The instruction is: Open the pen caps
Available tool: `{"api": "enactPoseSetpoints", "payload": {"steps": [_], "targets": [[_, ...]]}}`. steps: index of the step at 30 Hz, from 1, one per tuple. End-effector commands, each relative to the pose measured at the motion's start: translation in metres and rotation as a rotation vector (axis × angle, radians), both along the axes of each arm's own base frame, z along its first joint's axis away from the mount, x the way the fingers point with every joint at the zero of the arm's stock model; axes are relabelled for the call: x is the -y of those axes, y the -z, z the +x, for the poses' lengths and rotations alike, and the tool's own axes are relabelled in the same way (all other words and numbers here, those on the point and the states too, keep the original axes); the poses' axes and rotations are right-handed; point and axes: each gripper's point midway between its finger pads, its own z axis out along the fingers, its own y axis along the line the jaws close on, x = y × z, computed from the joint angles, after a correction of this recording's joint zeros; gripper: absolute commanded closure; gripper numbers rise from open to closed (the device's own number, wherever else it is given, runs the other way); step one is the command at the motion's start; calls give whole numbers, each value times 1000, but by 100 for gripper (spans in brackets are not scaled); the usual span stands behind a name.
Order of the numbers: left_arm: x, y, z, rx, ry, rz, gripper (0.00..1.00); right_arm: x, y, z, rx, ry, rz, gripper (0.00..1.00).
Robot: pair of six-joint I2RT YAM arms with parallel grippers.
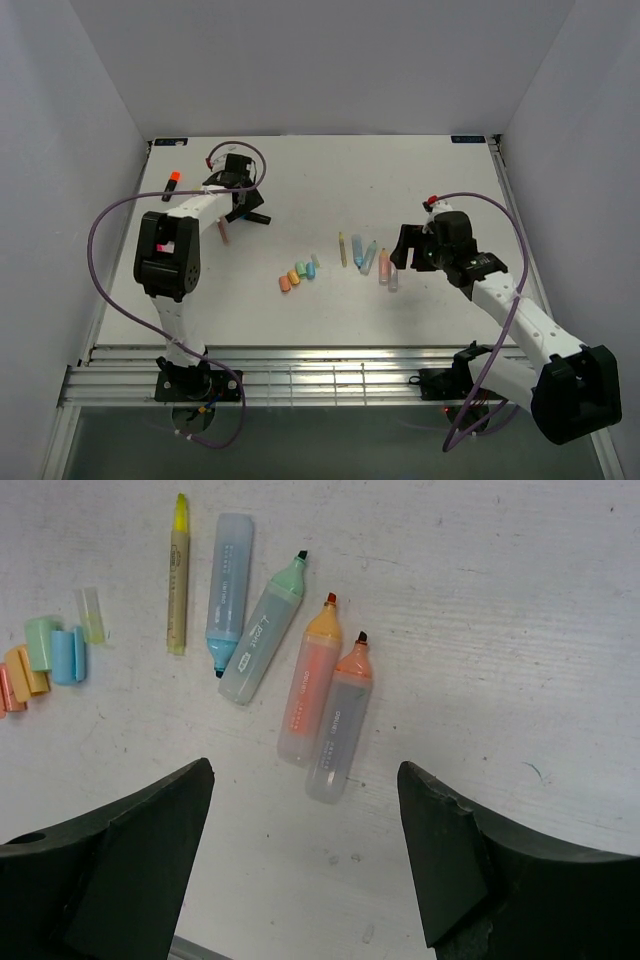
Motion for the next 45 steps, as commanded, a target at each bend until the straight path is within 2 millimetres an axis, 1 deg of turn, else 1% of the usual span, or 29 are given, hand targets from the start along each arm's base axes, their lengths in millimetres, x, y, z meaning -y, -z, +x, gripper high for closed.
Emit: {"api": "enactPoseSetpoints", "payload": {"steps": [1,3,10,11,12,13,16,20,21,23,24,26,28,29,31,32,33,34,35,36,37,38,39,40,41,42,43,44,45], "targets": [[-6,-16,13,19,-33,33,29,2,-14,4,52,-11,-4,20],[-7,-4,14,-8,-36,41,29,3,-13,3,56,-8,-7,20],[-4,11,30,-32,-36,54,29,3,-12,0,62,-15,-3,20],[-3,8,36,-24,-30,53,30,3,-12,-1,64,-14,-4,20],[-2,16,36,-47,-24,55,31,3,-12,-1,64,-14,-4,20],[0,17,38,-48,-14,55,32,4,-14,-1,70,-13,-4,20],[4,19,44,-48,9,44,42,3,-13,-3,71,-16,0,20],[12,17,46,-46,53,21,60,4,-17,-2,79,-11,4,20],[14,17,47,-42,65,18,72,3,-19,-2,83,-12,8,20],[17,19,45,-46,86,8,80,2,-21,-2,87,-12,16,20],[18,20,45,-46,99,8,90,2,-23,-2,91,-13,18,20],[22,20,42,-44,116,-1,99,1,-24,-3,82,-9,26,20],[22,18,38,-33,122,-10,100,0,-25,-3,79,-9,35,20],[24,3,38,-1,126,-23,100,-3,-25,-4,68,-13,49,20],[28,-14,37,42,129,-48,100,-9,-30,-5,66,-31,80,20],[29,-17,31,47,135,-59,100,-18,-36,-6,71,-65,121,20],[37,-44,29,107,160,-101,100,-25,-41,-7,73,-84,158,20],[45,-54,24,129,177,-130,100,-33,-45,-8,72,-111,189,19],[51,-64,18,151,195,-157,100,-49,-54,-14,66,-182,245,14],[61,-80,5,190,234,-203,100,-61,-62,-14,75,-215,295,13],[75,-87,-6,204,263,-227,100,-69,-62,-15,54,-241,318,12],[84,-92,-16,217,271,-256,100,-87,-66,-23,46,-303,344,10],[90,-84,-32,208,282,-269,100,-99,-78,-22,80,-332,368,7],[105,-104,-47,254,312,-293,100,-109,-78,-23,66,-341,383,6],[113,-108,-57,266,306,-325,100,-125,-81,-31,68,-380,394,4],[117,-97,-73,247,304,-338,100,-136,-81,-33,59,-398,405,3],[128,-112,-86,279,322,-367,100,-149,-93,-31,94,-412,450,3],[134,-113,-96,282,325,-388,100,-164,-95,-40,99,-450,462,3],[141,-115,-103,287,312,-427,100,-174,-95,-39,102,-460,466,2]]}}
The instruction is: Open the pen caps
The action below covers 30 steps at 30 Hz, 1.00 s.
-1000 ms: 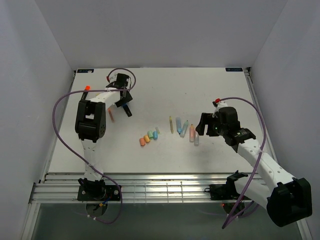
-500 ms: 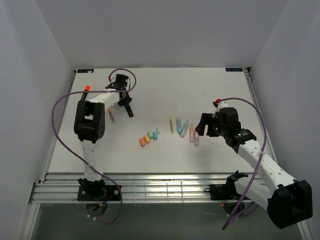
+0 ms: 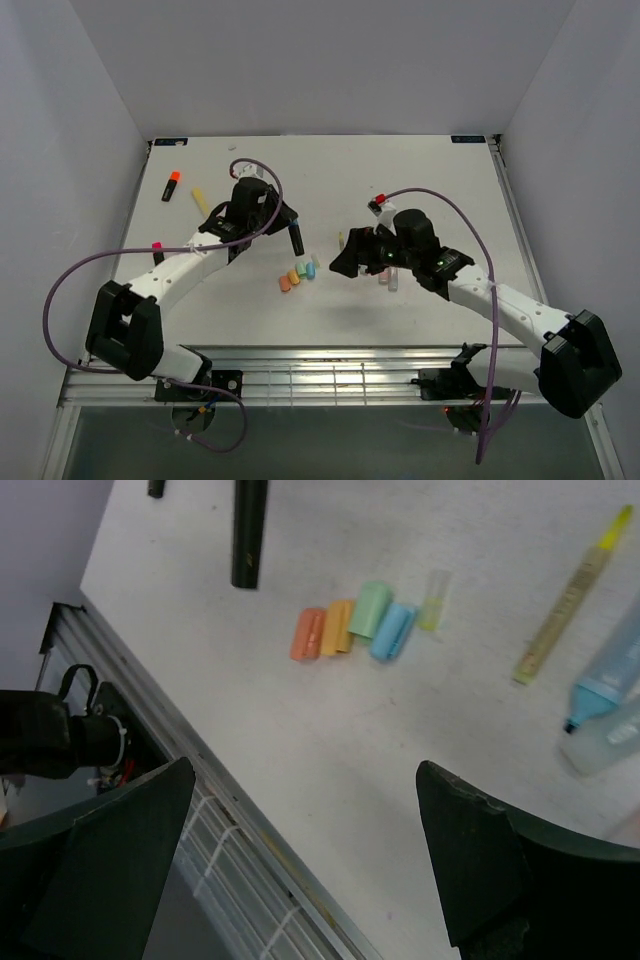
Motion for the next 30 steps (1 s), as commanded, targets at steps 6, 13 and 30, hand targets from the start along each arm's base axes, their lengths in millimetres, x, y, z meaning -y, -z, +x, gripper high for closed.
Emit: {"api": "enactPoseSetpoints", "payload": {"steps": [6,13,30], "targets": [[38,-11,-61,-20,13,-183,100,-89,-55,-5,157,-118,175,9],[45,-21,-79,-15,21,-229,100,-104,-41,-3,138,-88,158,19],[38,-21,-73,31,-2,-164,100,-105,8,3,43,3,44,92]]}}
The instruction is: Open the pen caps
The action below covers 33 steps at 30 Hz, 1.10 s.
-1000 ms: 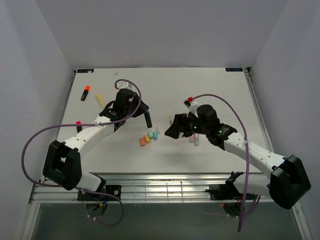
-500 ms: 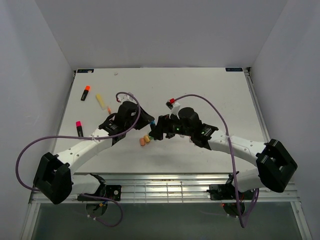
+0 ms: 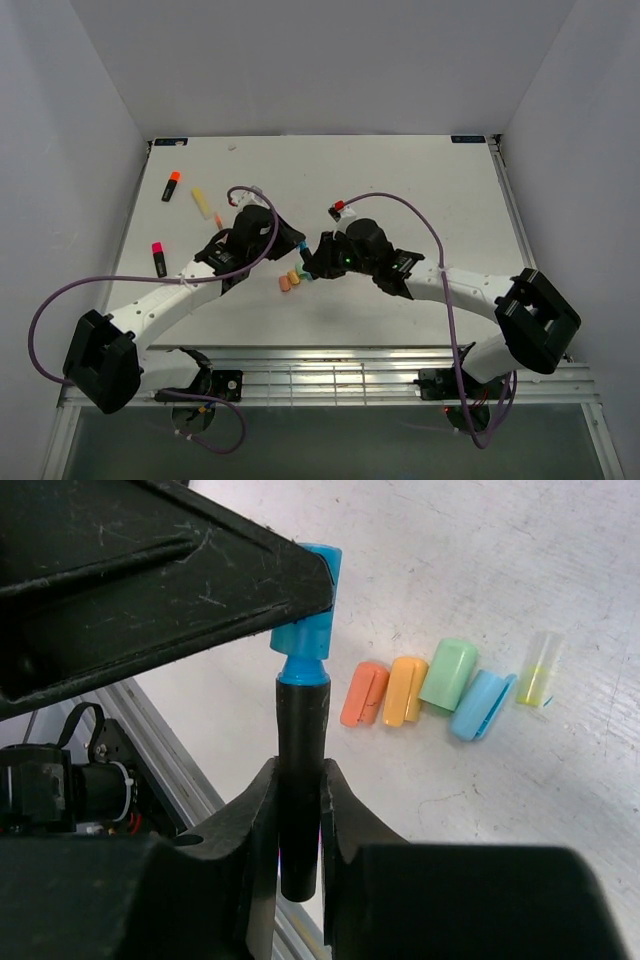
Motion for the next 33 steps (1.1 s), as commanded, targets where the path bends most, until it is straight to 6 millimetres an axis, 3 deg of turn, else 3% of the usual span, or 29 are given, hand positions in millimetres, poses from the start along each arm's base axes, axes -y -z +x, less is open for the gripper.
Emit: {"api": "enactPoseSetpoints", "payload": {"steps": [1,5,8,9,13,14,15,17,18,19,21,22,28,33], "targets": [[-4,-11,13,60,-28,54,100,-1,-4,2,-1,46,-14,92],[-13,-25,35,105,-91,134,100,10,5,-17,15,88,-105,92],[-14,-33,45,128,-104,152,100,32,16,-24,15,122,-182,92],[-15,-34,47,137,-109,162,100,37,5,-22,37,141,-159,92],[-25,-28,42,140,-99,225,100,86,-1,-5,63,265,-203,92],[-27,-22,39,132,-88,240,100,97,-9,-1,72,289,-190,92],[-31,-6,31,106,-76,260,100,109,-6,2,65,314,-203,92],[-33,6,18,83,-45,258,100,139,-6,15,59,381,-224,92],[-34,13,13,73,-35,257,100,151,-1,18,48,402,-239,92],[-38,36,0,26,-11,263,100,170,5,25,26,450,-258,92],[-38,47,-11,10,7,237,100,188,8,30,25,479,-267,92],[-41,66,-23,-29,25,248,100,202,16,33,-1,507,-271,92],[-55,109,-51,-114,41,267,100,235,44,40,-82,544,-309,92],[-63,121,-58,-127,37,291,100,240,64,40,-139,519,-304,92]]}}
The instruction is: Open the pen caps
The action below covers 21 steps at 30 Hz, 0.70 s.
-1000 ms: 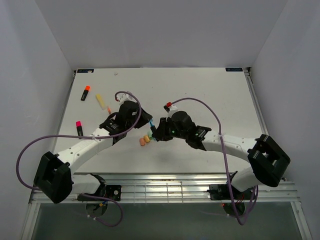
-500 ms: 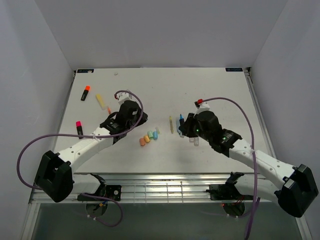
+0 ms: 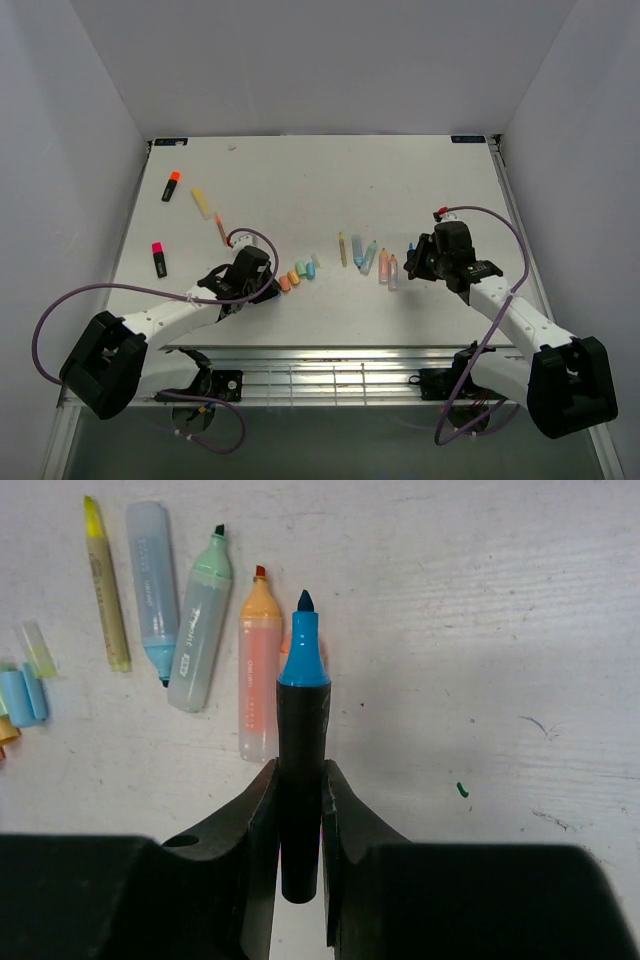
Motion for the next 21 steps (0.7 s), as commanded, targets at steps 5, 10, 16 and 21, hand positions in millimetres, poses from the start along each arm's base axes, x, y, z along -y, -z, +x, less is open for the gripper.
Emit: {"api": "enactPoseSetpoints", "payload": {"steps": [5,10,16,21], "targets": [[5,-2,5,29,7,-24,100,-3,13,1,-15,-59,60,88],[4,8,6,14,-2,-9,96,-1,22,4,-40,-61,68,86],[6,12,10,2,-9,1,82,-2,30,5,-65,-63,81,84],[6,13,13,-3,-15,13,74,-2,36,4,-70,-68,90,80]]}}
